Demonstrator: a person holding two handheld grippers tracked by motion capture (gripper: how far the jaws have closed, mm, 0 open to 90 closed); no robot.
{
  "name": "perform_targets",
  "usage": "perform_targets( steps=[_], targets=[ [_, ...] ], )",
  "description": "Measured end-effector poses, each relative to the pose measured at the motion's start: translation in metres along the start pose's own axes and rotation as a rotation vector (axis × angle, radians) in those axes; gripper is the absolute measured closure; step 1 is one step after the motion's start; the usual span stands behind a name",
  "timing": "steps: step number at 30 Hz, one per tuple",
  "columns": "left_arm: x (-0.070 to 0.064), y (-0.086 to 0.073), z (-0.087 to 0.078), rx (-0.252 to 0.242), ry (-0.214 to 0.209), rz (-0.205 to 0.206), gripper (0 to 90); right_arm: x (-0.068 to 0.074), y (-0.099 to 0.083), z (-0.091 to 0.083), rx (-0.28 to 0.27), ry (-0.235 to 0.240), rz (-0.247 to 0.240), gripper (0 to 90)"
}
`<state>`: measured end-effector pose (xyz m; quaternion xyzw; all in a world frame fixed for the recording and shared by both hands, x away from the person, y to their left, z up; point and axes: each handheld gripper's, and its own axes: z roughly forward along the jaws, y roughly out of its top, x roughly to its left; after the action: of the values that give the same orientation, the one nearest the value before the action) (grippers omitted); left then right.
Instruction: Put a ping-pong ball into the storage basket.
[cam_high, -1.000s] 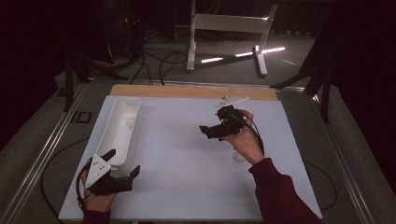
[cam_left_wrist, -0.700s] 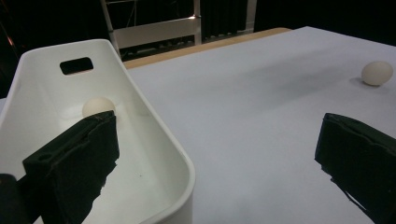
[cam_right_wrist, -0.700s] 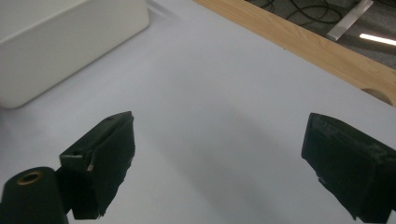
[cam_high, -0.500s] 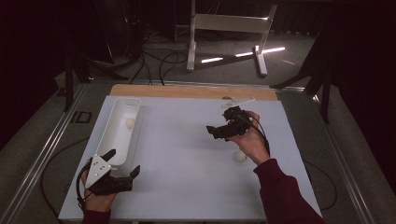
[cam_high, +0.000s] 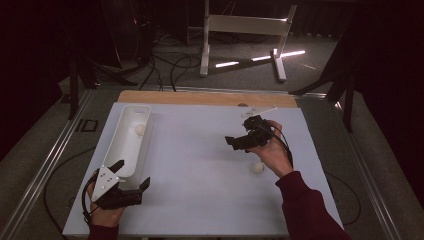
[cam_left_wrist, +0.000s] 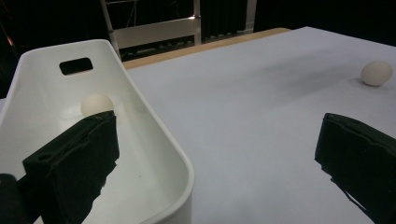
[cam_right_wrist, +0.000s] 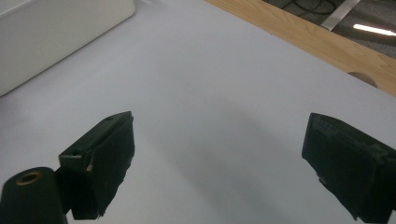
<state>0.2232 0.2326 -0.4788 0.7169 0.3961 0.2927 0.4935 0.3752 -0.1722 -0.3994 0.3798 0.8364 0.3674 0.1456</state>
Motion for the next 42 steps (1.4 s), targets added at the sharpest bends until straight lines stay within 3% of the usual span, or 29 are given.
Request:
perform_targets(
  steps=[42],
  targets=[
    [-0.001,0.000,0.000,0.003,-0.001,0.001,0.2,-0.020,-0.024,-0.006,0.039,-0.019,0.028,8.5]
  ],
)
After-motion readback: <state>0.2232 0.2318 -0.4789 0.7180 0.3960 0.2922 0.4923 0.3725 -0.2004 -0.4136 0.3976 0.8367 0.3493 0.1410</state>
